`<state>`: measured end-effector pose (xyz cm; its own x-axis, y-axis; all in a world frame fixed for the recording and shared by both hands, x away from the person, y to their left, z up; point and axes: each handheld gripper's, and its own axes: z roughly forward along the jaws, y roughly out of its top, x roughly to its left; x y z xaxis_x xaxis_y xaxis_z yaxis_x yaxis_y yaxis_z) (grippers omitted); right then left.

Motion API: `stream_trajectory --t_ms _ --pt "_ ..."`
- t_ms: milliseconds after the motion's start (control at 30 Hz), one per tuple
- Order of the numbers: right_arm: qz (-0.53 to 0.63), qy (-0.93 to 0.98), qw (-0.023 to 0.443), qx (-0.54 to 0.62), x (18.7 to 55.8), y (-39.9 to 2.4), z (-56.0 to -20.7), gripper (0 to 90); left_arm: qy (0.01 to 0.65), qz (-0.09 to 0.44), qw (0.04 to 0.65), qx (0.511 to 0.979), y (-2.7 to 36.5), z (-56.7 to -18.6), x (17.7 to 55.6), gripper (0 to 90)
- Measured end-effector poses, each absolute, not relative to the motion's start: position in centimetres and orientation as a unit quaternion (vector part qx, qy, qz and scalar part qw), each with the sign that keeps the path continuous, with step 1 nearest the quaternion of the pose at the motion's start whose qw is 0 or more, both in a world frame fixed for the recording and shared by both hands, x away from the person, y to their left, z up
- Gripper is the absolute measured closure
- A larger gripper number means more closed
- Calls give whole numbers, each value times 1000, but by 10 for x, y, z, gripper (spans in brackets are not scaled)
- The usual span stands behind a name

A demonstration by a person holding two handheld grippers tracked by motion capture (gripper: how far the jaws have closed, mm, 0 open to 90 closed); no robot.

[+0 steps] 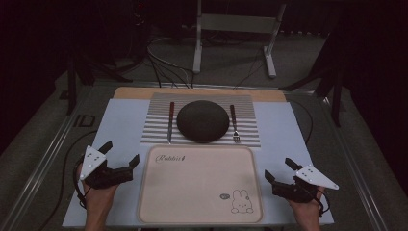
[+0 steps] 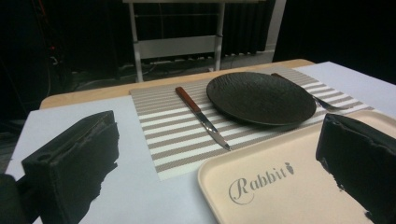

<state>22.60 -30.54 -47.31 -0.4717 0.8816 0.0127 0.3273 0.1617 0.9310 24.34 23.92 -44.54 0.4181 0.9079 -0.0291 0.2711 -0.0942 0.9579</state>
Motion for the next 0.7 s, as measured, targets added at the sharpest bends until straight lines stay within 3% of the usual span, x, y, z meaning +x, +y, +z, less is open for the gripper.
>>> stream_trajectory --t_ms 700 --pt "476 695 304 445 229 -306 -473 108 455 319 498 666 239 -457 252 0"
